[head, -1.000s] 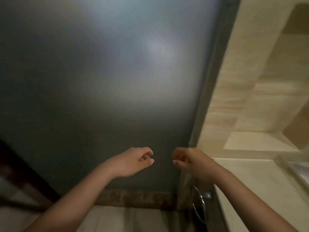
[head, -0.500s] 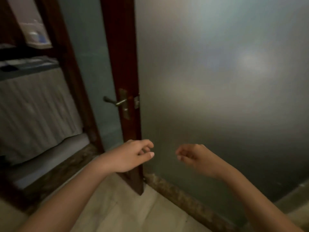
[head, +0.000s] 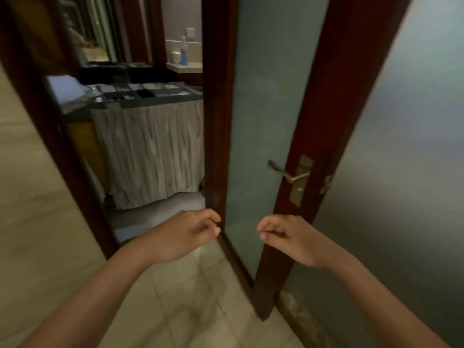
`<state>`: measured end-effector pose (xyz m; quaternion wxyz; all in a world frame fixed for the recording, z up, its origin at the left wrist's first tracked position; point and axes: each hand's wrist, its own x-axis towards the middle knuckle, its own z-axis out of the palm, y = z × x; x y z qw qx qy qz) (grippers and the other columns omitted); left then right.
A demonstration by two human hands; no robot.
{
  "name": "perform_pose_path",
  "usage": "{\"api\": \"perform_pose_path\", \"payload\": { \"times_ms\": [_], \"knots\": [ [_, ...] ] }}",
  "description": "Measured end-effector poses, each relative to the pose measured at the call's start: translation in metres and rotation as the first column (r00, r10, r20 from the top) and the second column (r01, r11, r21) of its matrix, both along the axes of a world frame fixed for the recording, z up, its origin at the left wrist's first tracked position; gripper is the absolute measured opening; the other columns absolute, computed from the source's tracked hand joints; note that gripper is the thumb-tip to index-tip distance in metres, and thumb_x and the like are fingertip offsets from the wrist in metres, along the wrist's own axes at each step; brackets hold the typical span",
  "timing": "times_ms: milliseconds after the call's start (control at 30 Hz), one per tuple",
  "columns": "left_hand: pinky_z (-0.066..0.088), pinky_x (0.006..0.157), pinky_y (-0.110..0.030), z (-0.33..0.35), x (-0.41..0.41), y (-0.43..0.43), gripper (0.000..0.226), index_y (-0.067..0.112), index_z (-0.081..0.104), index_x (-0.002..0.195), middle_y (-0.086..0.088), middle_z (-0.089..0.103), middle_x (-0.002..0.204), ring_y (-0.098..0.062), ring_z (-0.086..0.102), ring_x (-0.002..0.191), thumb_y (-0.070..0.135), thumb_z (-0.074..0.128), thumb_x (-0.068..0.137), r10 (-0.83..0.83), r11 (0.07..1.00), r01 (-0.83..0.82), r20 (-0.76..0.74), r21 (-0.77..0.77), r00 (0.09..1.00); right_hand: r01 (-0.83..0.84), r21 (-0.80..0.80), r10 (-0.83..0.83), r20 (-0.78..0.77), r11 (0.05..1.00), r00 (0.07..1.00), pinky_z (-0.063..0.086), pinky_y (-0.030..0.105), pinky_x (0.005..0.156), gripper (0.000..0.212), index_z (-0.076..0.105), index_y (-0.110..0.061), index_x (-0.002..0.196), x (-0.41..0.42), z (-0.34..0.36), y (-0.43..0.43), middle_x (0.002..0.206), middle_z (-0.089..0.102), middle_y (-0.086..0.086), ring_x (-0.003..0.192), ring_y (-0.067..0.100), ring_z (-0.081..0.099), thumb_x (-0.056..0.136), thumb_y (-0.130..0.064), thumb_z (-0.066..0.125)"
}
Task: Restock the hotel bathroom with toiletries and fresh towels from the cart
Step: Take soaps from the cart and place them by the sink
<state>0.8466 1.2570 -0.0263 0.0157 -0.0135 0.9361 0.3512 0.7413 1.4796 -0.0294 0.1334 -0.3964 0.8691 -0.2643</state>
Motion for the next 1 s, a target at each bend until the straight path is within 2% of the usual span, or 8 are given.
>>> {"api": "perform_pose_path", "payload": {
  "times_ms": [267, 333, 433, 533, 600, 767, 900, 1000],
  "knots": [
    [0.043, 0.077, -0.005, -0.008, -0.071, -0.100, 0.022, 0.028, 0.059, 0.113, 0.015, 0.062, 0.104, 0.004, 0.057, 0.097, 0.033, 0.049, 0.093, 0.185, 0.981, -0.187, 0.034, 0.055, 0.982, -0.158, -0.134, 0.168, 0.071, 0.978, 0.983, 0.044, 0.018, 0.074, 0.006, 0.062, -0.029, 0.091, -0.109, -0.011, -0.129, 0.087, 0.064, -0.014, 0.082, 0.001, 0.061, 0.090, -0.024, 0.058],
    [0.043, 0.078, -0.005, -0.002, -0.102, -0.121, 0.024, 0.027, 0.057, 0.116, 0.015, 0.060, 0.106, 0.002, 0.057, 0.098, 0.033, 0.049, 0.094, 0.248, 0.965, -0.251, 0.041, 0.070, 0.968, -0.165, -0.179, 0.183, 0.091, 0.970, 0.979, 0.044, 0.018, 0.074, 0.011, 0.061, -0.029, 0.086, -0.145, -0.010, -0.156, 0.084, 0.065, -0.010, 0.079, 0.003, 0.061, 0.089, -0.019, 0.060],
    [0.044, 0.086, -0.015, 0.000, -0.146, -0.151, 0.021, 0.027, 0.054, 0.115, 0.008, 0.060, 0.109, -0.007, 0.058, 0.102, 0.028, 0.048, 0.095, 0.284, 0.958, -0.284, 0.005, 0.051, 0.959, -0.152, -0.241, 0.189, 0.139, 0.959, 0.972, 0.045, 0.019, 0.075, 0.020, 0.060, -0.034, 0.080, -0.194, -0.008, -0.198, 0.080, 0.066, -0.010, 0.071, -0.006, 0.059, 0.089, -0.016, 0.060],
    [0.047, 0.090, -0.021, -0.001, -0.180, -0.184, 0.025, 0.023, 0.056, 0.117, 0.005, 0.061, 0.113, -0.007, 0.058, 0.103, 0.030, 0.047, 0.095, 0.347, 0.937, -0.346, -0.003, 0.052, 0.938, -0.185, -0.269, 0.236, 0.173, 0.945, 0.956, 0.049, 0.027, 0.078, 0.007, 0.064, -0.038, 0.078, -0.236, -0.013, -0.240, 0.078, 0.066, -0.014, 0.073, -0.004, 0.060, 0.083, -0.037, 0.059],
    [0.048, 0.090, -0.026, -0.001, -0.199, -0.204, 0.027, 0.020, 0.057, 0.118, 0.003, 0.063, 0.111, -0.009, 0.058, 0.102, 0.031, 0.047, 0.095, 0.366, 0.929, -0.365, 0.009, 0.063, 0.931, -0.208, -0.265, 0.260, 0.178, 0.941, 0.949, 0.051, 0.032, 0.078, 0.010, 0.064, -0.045, 0.078, -0.258, -0.015, -0.267, 0.077, 0.066, -0.018, 0.075, 0.002, 0.062, 0.078, -0.044, 0.054],
    [0.041, 0.075, -0.017, 0.007, -0.246, -0.249, 0.022, 0.016, 0.058, 0.113, 0.003, 0.060, 0.100, -0.007, 0.055, 0.091, 0.025, 0.047, 0.096, 0.395, 0.914, -0.387, -0.048, 0.125, 0.918, -0.221, -0.269, 0.272, 0.170, 0.937, 0.947, 0.047, 0.024, 0.075, 0.024, 0.059, -0.038, 0.073, -0.302, -0.013, -0.330, 0.076, 0.064, -0.015, 0.077, 0.002, 0.062, 0.091, -0.022, 0.055],
    [0.039, 0.067, -0.009, 0.002, -0.273, -0.290, 0.015, 0.020, 0.058, 0.106, 0.007, 0.058, 0.091, 0.003, 0.054, 0.080, 0.023, 0.046, 0.096, 0.372, 0.922, -0.364, -0.039, 0.134, 0.927, -0.238, -0.299, 0.305, 0.202, 0.924, 0.931, 0.045, 0.023, 0.075, 0.018, 0.060, -0.031, 0.080, -0.330, -0.011, -0.376, 0.078, 0.062, -0.010, 0.080, 0.007, 0.061, 0.093, -0.020, 0.052],
    [0.043, 0.067, -0.008, 0.003, -0.296, -0.329, 0.015, 0.021, 0.056, 0.107, -0.001, 0.061, 0.097, -0.004, 0.058, 0.086, 0.023, 0.047, 0.096, 0.368, 0.919, -0.362, -0.012, 0.153, 0.930, -0.249, -0.289, 0.316, 0.214, 0.924, 0.924, 0.045, 0.021, 0.075, 0.019, 0.059, -0.032, 0.079, -0.352, -0.011, -0.413, 0.081, 0.061, -0.012, 0.083, 0.006, 0.060, 0.093, -0.021, 0.052]
  ]
}}
